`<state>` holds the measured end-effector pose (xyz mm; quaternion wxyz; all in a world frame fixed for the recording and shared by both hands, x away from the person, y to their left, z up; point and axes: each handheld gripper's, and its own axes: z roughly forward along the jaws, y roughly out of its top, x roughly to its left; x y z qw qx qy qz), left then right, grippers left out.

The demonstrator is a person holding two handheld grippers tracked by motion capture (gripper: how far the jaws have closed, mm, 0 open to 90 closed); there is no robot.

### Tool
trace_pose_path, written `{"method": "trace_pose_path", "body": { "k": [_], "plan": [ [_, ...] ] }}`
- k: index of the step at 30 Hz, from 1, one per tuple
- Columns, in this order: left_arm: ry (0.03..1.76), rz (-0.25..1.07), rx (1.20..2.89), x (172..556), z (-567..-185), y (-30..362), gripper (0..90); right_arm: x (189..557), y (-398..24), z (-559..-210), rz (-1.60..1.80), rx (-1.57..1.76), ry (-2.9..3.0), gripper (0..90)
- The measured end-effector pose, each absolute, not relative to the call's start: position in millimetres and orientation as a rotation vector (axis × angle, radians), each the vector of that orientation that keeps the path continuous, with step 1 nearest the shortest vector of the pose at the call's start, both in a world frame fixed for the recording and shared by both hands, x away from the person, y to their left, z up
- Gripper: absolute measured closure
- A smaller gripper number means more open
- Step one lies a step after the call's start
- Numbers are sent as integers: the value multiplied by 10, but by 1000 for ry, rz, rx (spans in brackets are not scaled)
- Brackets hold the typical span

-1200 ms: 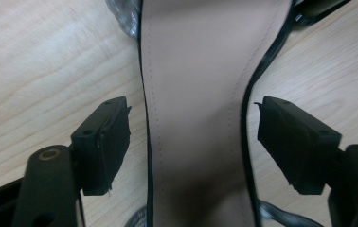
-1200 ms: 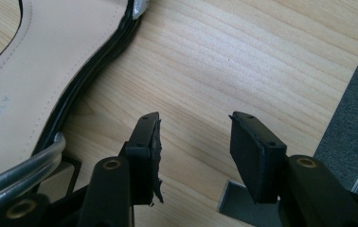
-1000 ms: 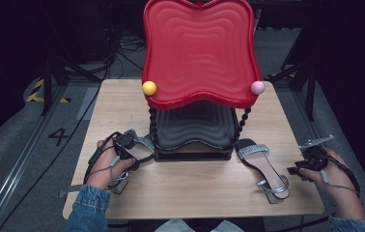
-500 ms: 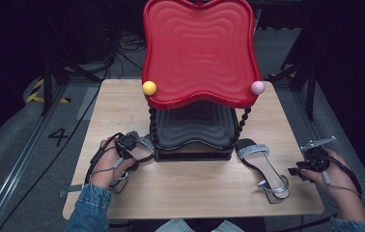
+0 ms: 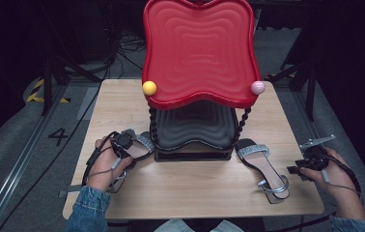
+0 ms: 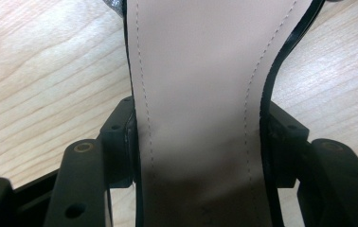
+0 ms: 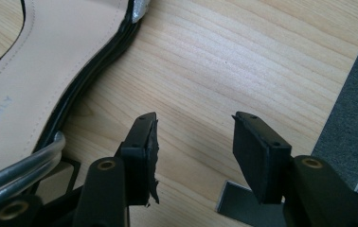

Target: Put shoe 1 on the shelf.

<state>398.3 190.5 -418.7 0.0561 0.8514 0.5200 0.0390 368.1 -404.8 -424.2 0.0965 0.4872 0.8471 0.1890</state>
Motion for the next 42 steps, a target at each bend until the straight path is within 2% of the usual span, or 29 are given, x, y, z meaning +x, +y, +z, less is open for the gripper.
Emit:
{"method": "trace_pose_path", "body": {
  "k": [9,23,42],
  "plan": [
    [1634,77,2500,3906,-3976,2014,419,3700,-4038,-4218,568,1438,2505,512],
    [1742,188,2425,3853,-3547,2138,419,3739,-3988,-4216,580,1424,2514,508],
    [1791,196,2365,3899,-2935,2173,419,3741,-3987,-4214,613,1445,2502,500]
  ]
}}
